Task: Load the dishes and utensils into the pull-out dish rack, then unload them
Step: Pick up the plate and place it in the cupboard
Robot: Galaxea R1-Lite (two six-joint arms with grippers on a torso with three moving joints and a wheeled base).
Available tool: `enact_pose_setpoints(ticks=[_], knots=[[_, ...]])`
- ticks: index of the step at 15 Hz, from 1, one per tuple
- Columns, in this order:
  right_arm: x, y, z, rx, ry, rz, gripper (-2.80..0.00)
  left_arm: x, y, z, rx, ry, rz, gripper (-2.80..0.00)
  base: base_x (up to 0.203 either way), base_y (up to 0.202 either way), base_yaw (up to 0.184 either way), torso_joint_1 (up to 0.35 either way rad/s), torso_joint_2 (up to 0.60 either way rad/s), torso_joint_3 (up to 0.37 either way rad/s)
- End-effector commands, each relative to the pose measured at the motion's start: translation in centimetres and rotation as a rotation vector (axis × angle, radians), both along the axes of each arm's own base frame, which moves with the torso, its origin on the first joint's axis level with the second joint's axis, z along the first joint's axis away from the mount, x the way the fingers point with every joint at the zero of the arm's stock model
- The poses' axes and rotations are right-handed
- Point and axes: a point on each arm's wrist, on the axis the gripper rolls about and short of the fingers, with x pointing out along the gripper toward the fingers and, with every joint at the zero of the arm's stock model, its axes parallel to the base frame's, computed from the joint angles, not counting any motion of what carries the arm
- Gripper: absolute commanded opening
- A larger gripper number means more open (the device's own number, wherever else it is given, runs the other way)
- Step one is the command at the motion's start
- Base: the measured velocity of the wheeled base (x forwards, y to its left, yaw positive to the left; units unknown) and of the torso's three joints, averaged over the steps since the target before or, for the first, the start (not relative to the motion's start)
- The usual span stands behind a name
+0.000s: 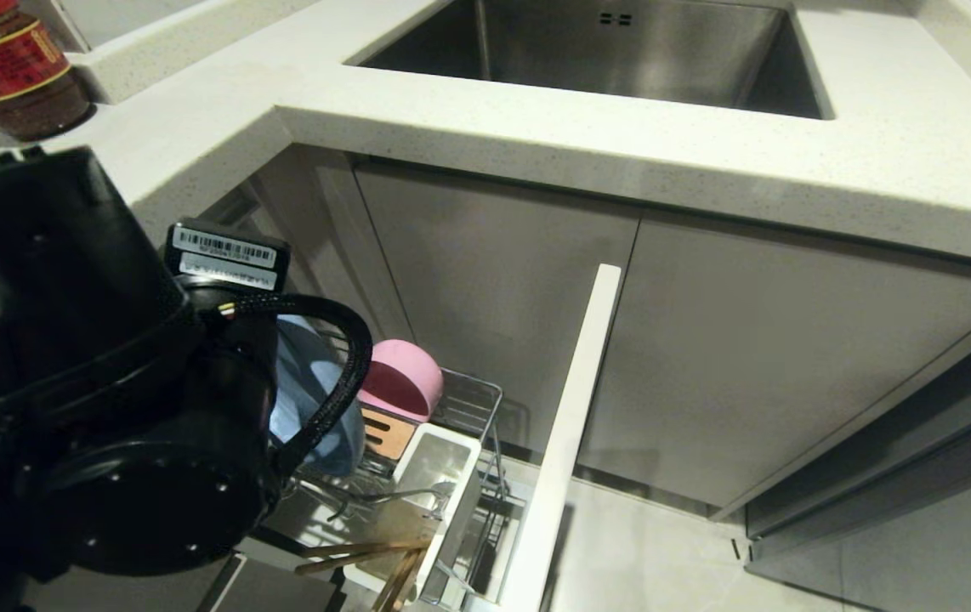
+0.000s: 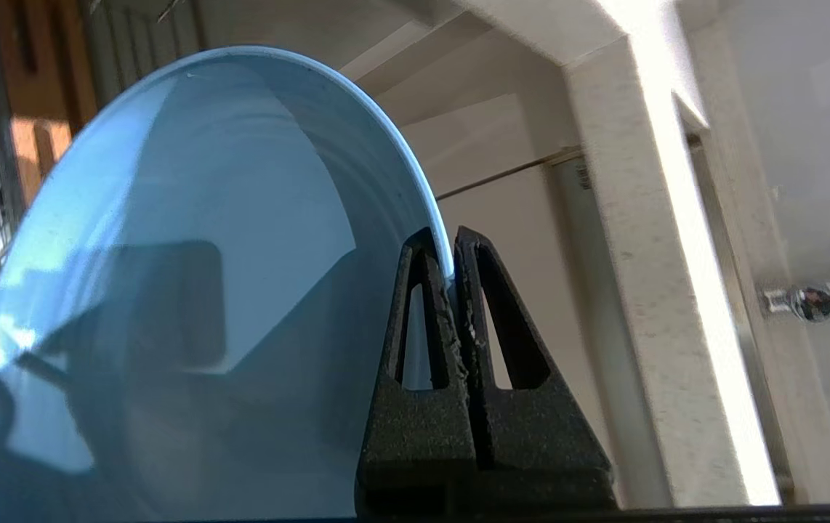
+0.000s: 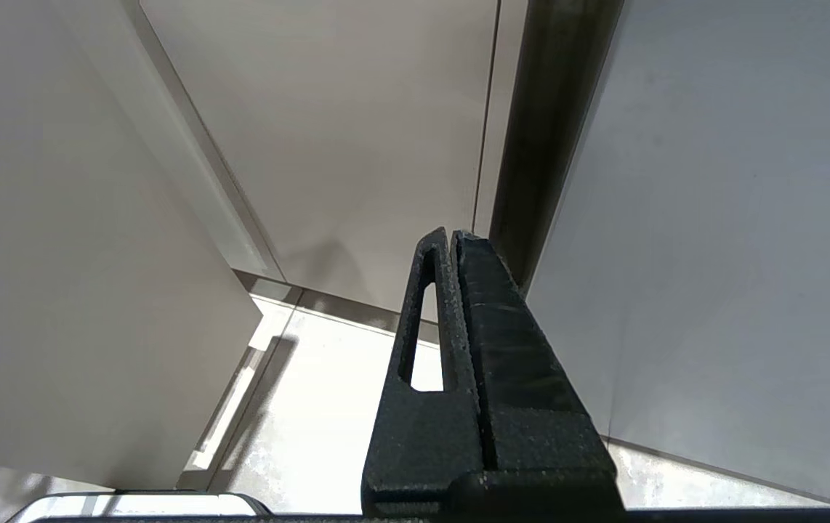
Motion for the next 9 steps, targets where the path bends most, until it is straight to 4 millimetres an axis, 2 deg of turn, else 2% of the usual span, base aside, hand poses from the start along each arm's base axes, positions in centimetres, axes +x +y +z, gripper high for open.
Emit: enact_pose_setpoints(ticks=[1, 3, 9], knots=[[0.2, 0.0, -0.7, 0.0, 0.025, 0.0, -2.8, 1.2, -0.1, -1.5, -0.002, 0.016, 0.04, -2.8, 0.0, 0.0, 0.0, 0.0, 0.0, 0.0], [0.2, 0.0, -0.7, 0.0, 0.025, 0.0, -2.8, 1.9, -0.2, -2.9, -0.009, 0.038, 0.054, -2.8, 0.0, 0.0, 0.0, 0.0, 0.0, 0.0], [0.2, 0.0, -0.7, 0.0, 0.025, 0.0, -2.8, 2.3, 0.5, -6.9, -0.02, 0.128, 0.094, -2.8, 0.0, 0.0, 0.0, 0.0, 0.0, 0.0]])
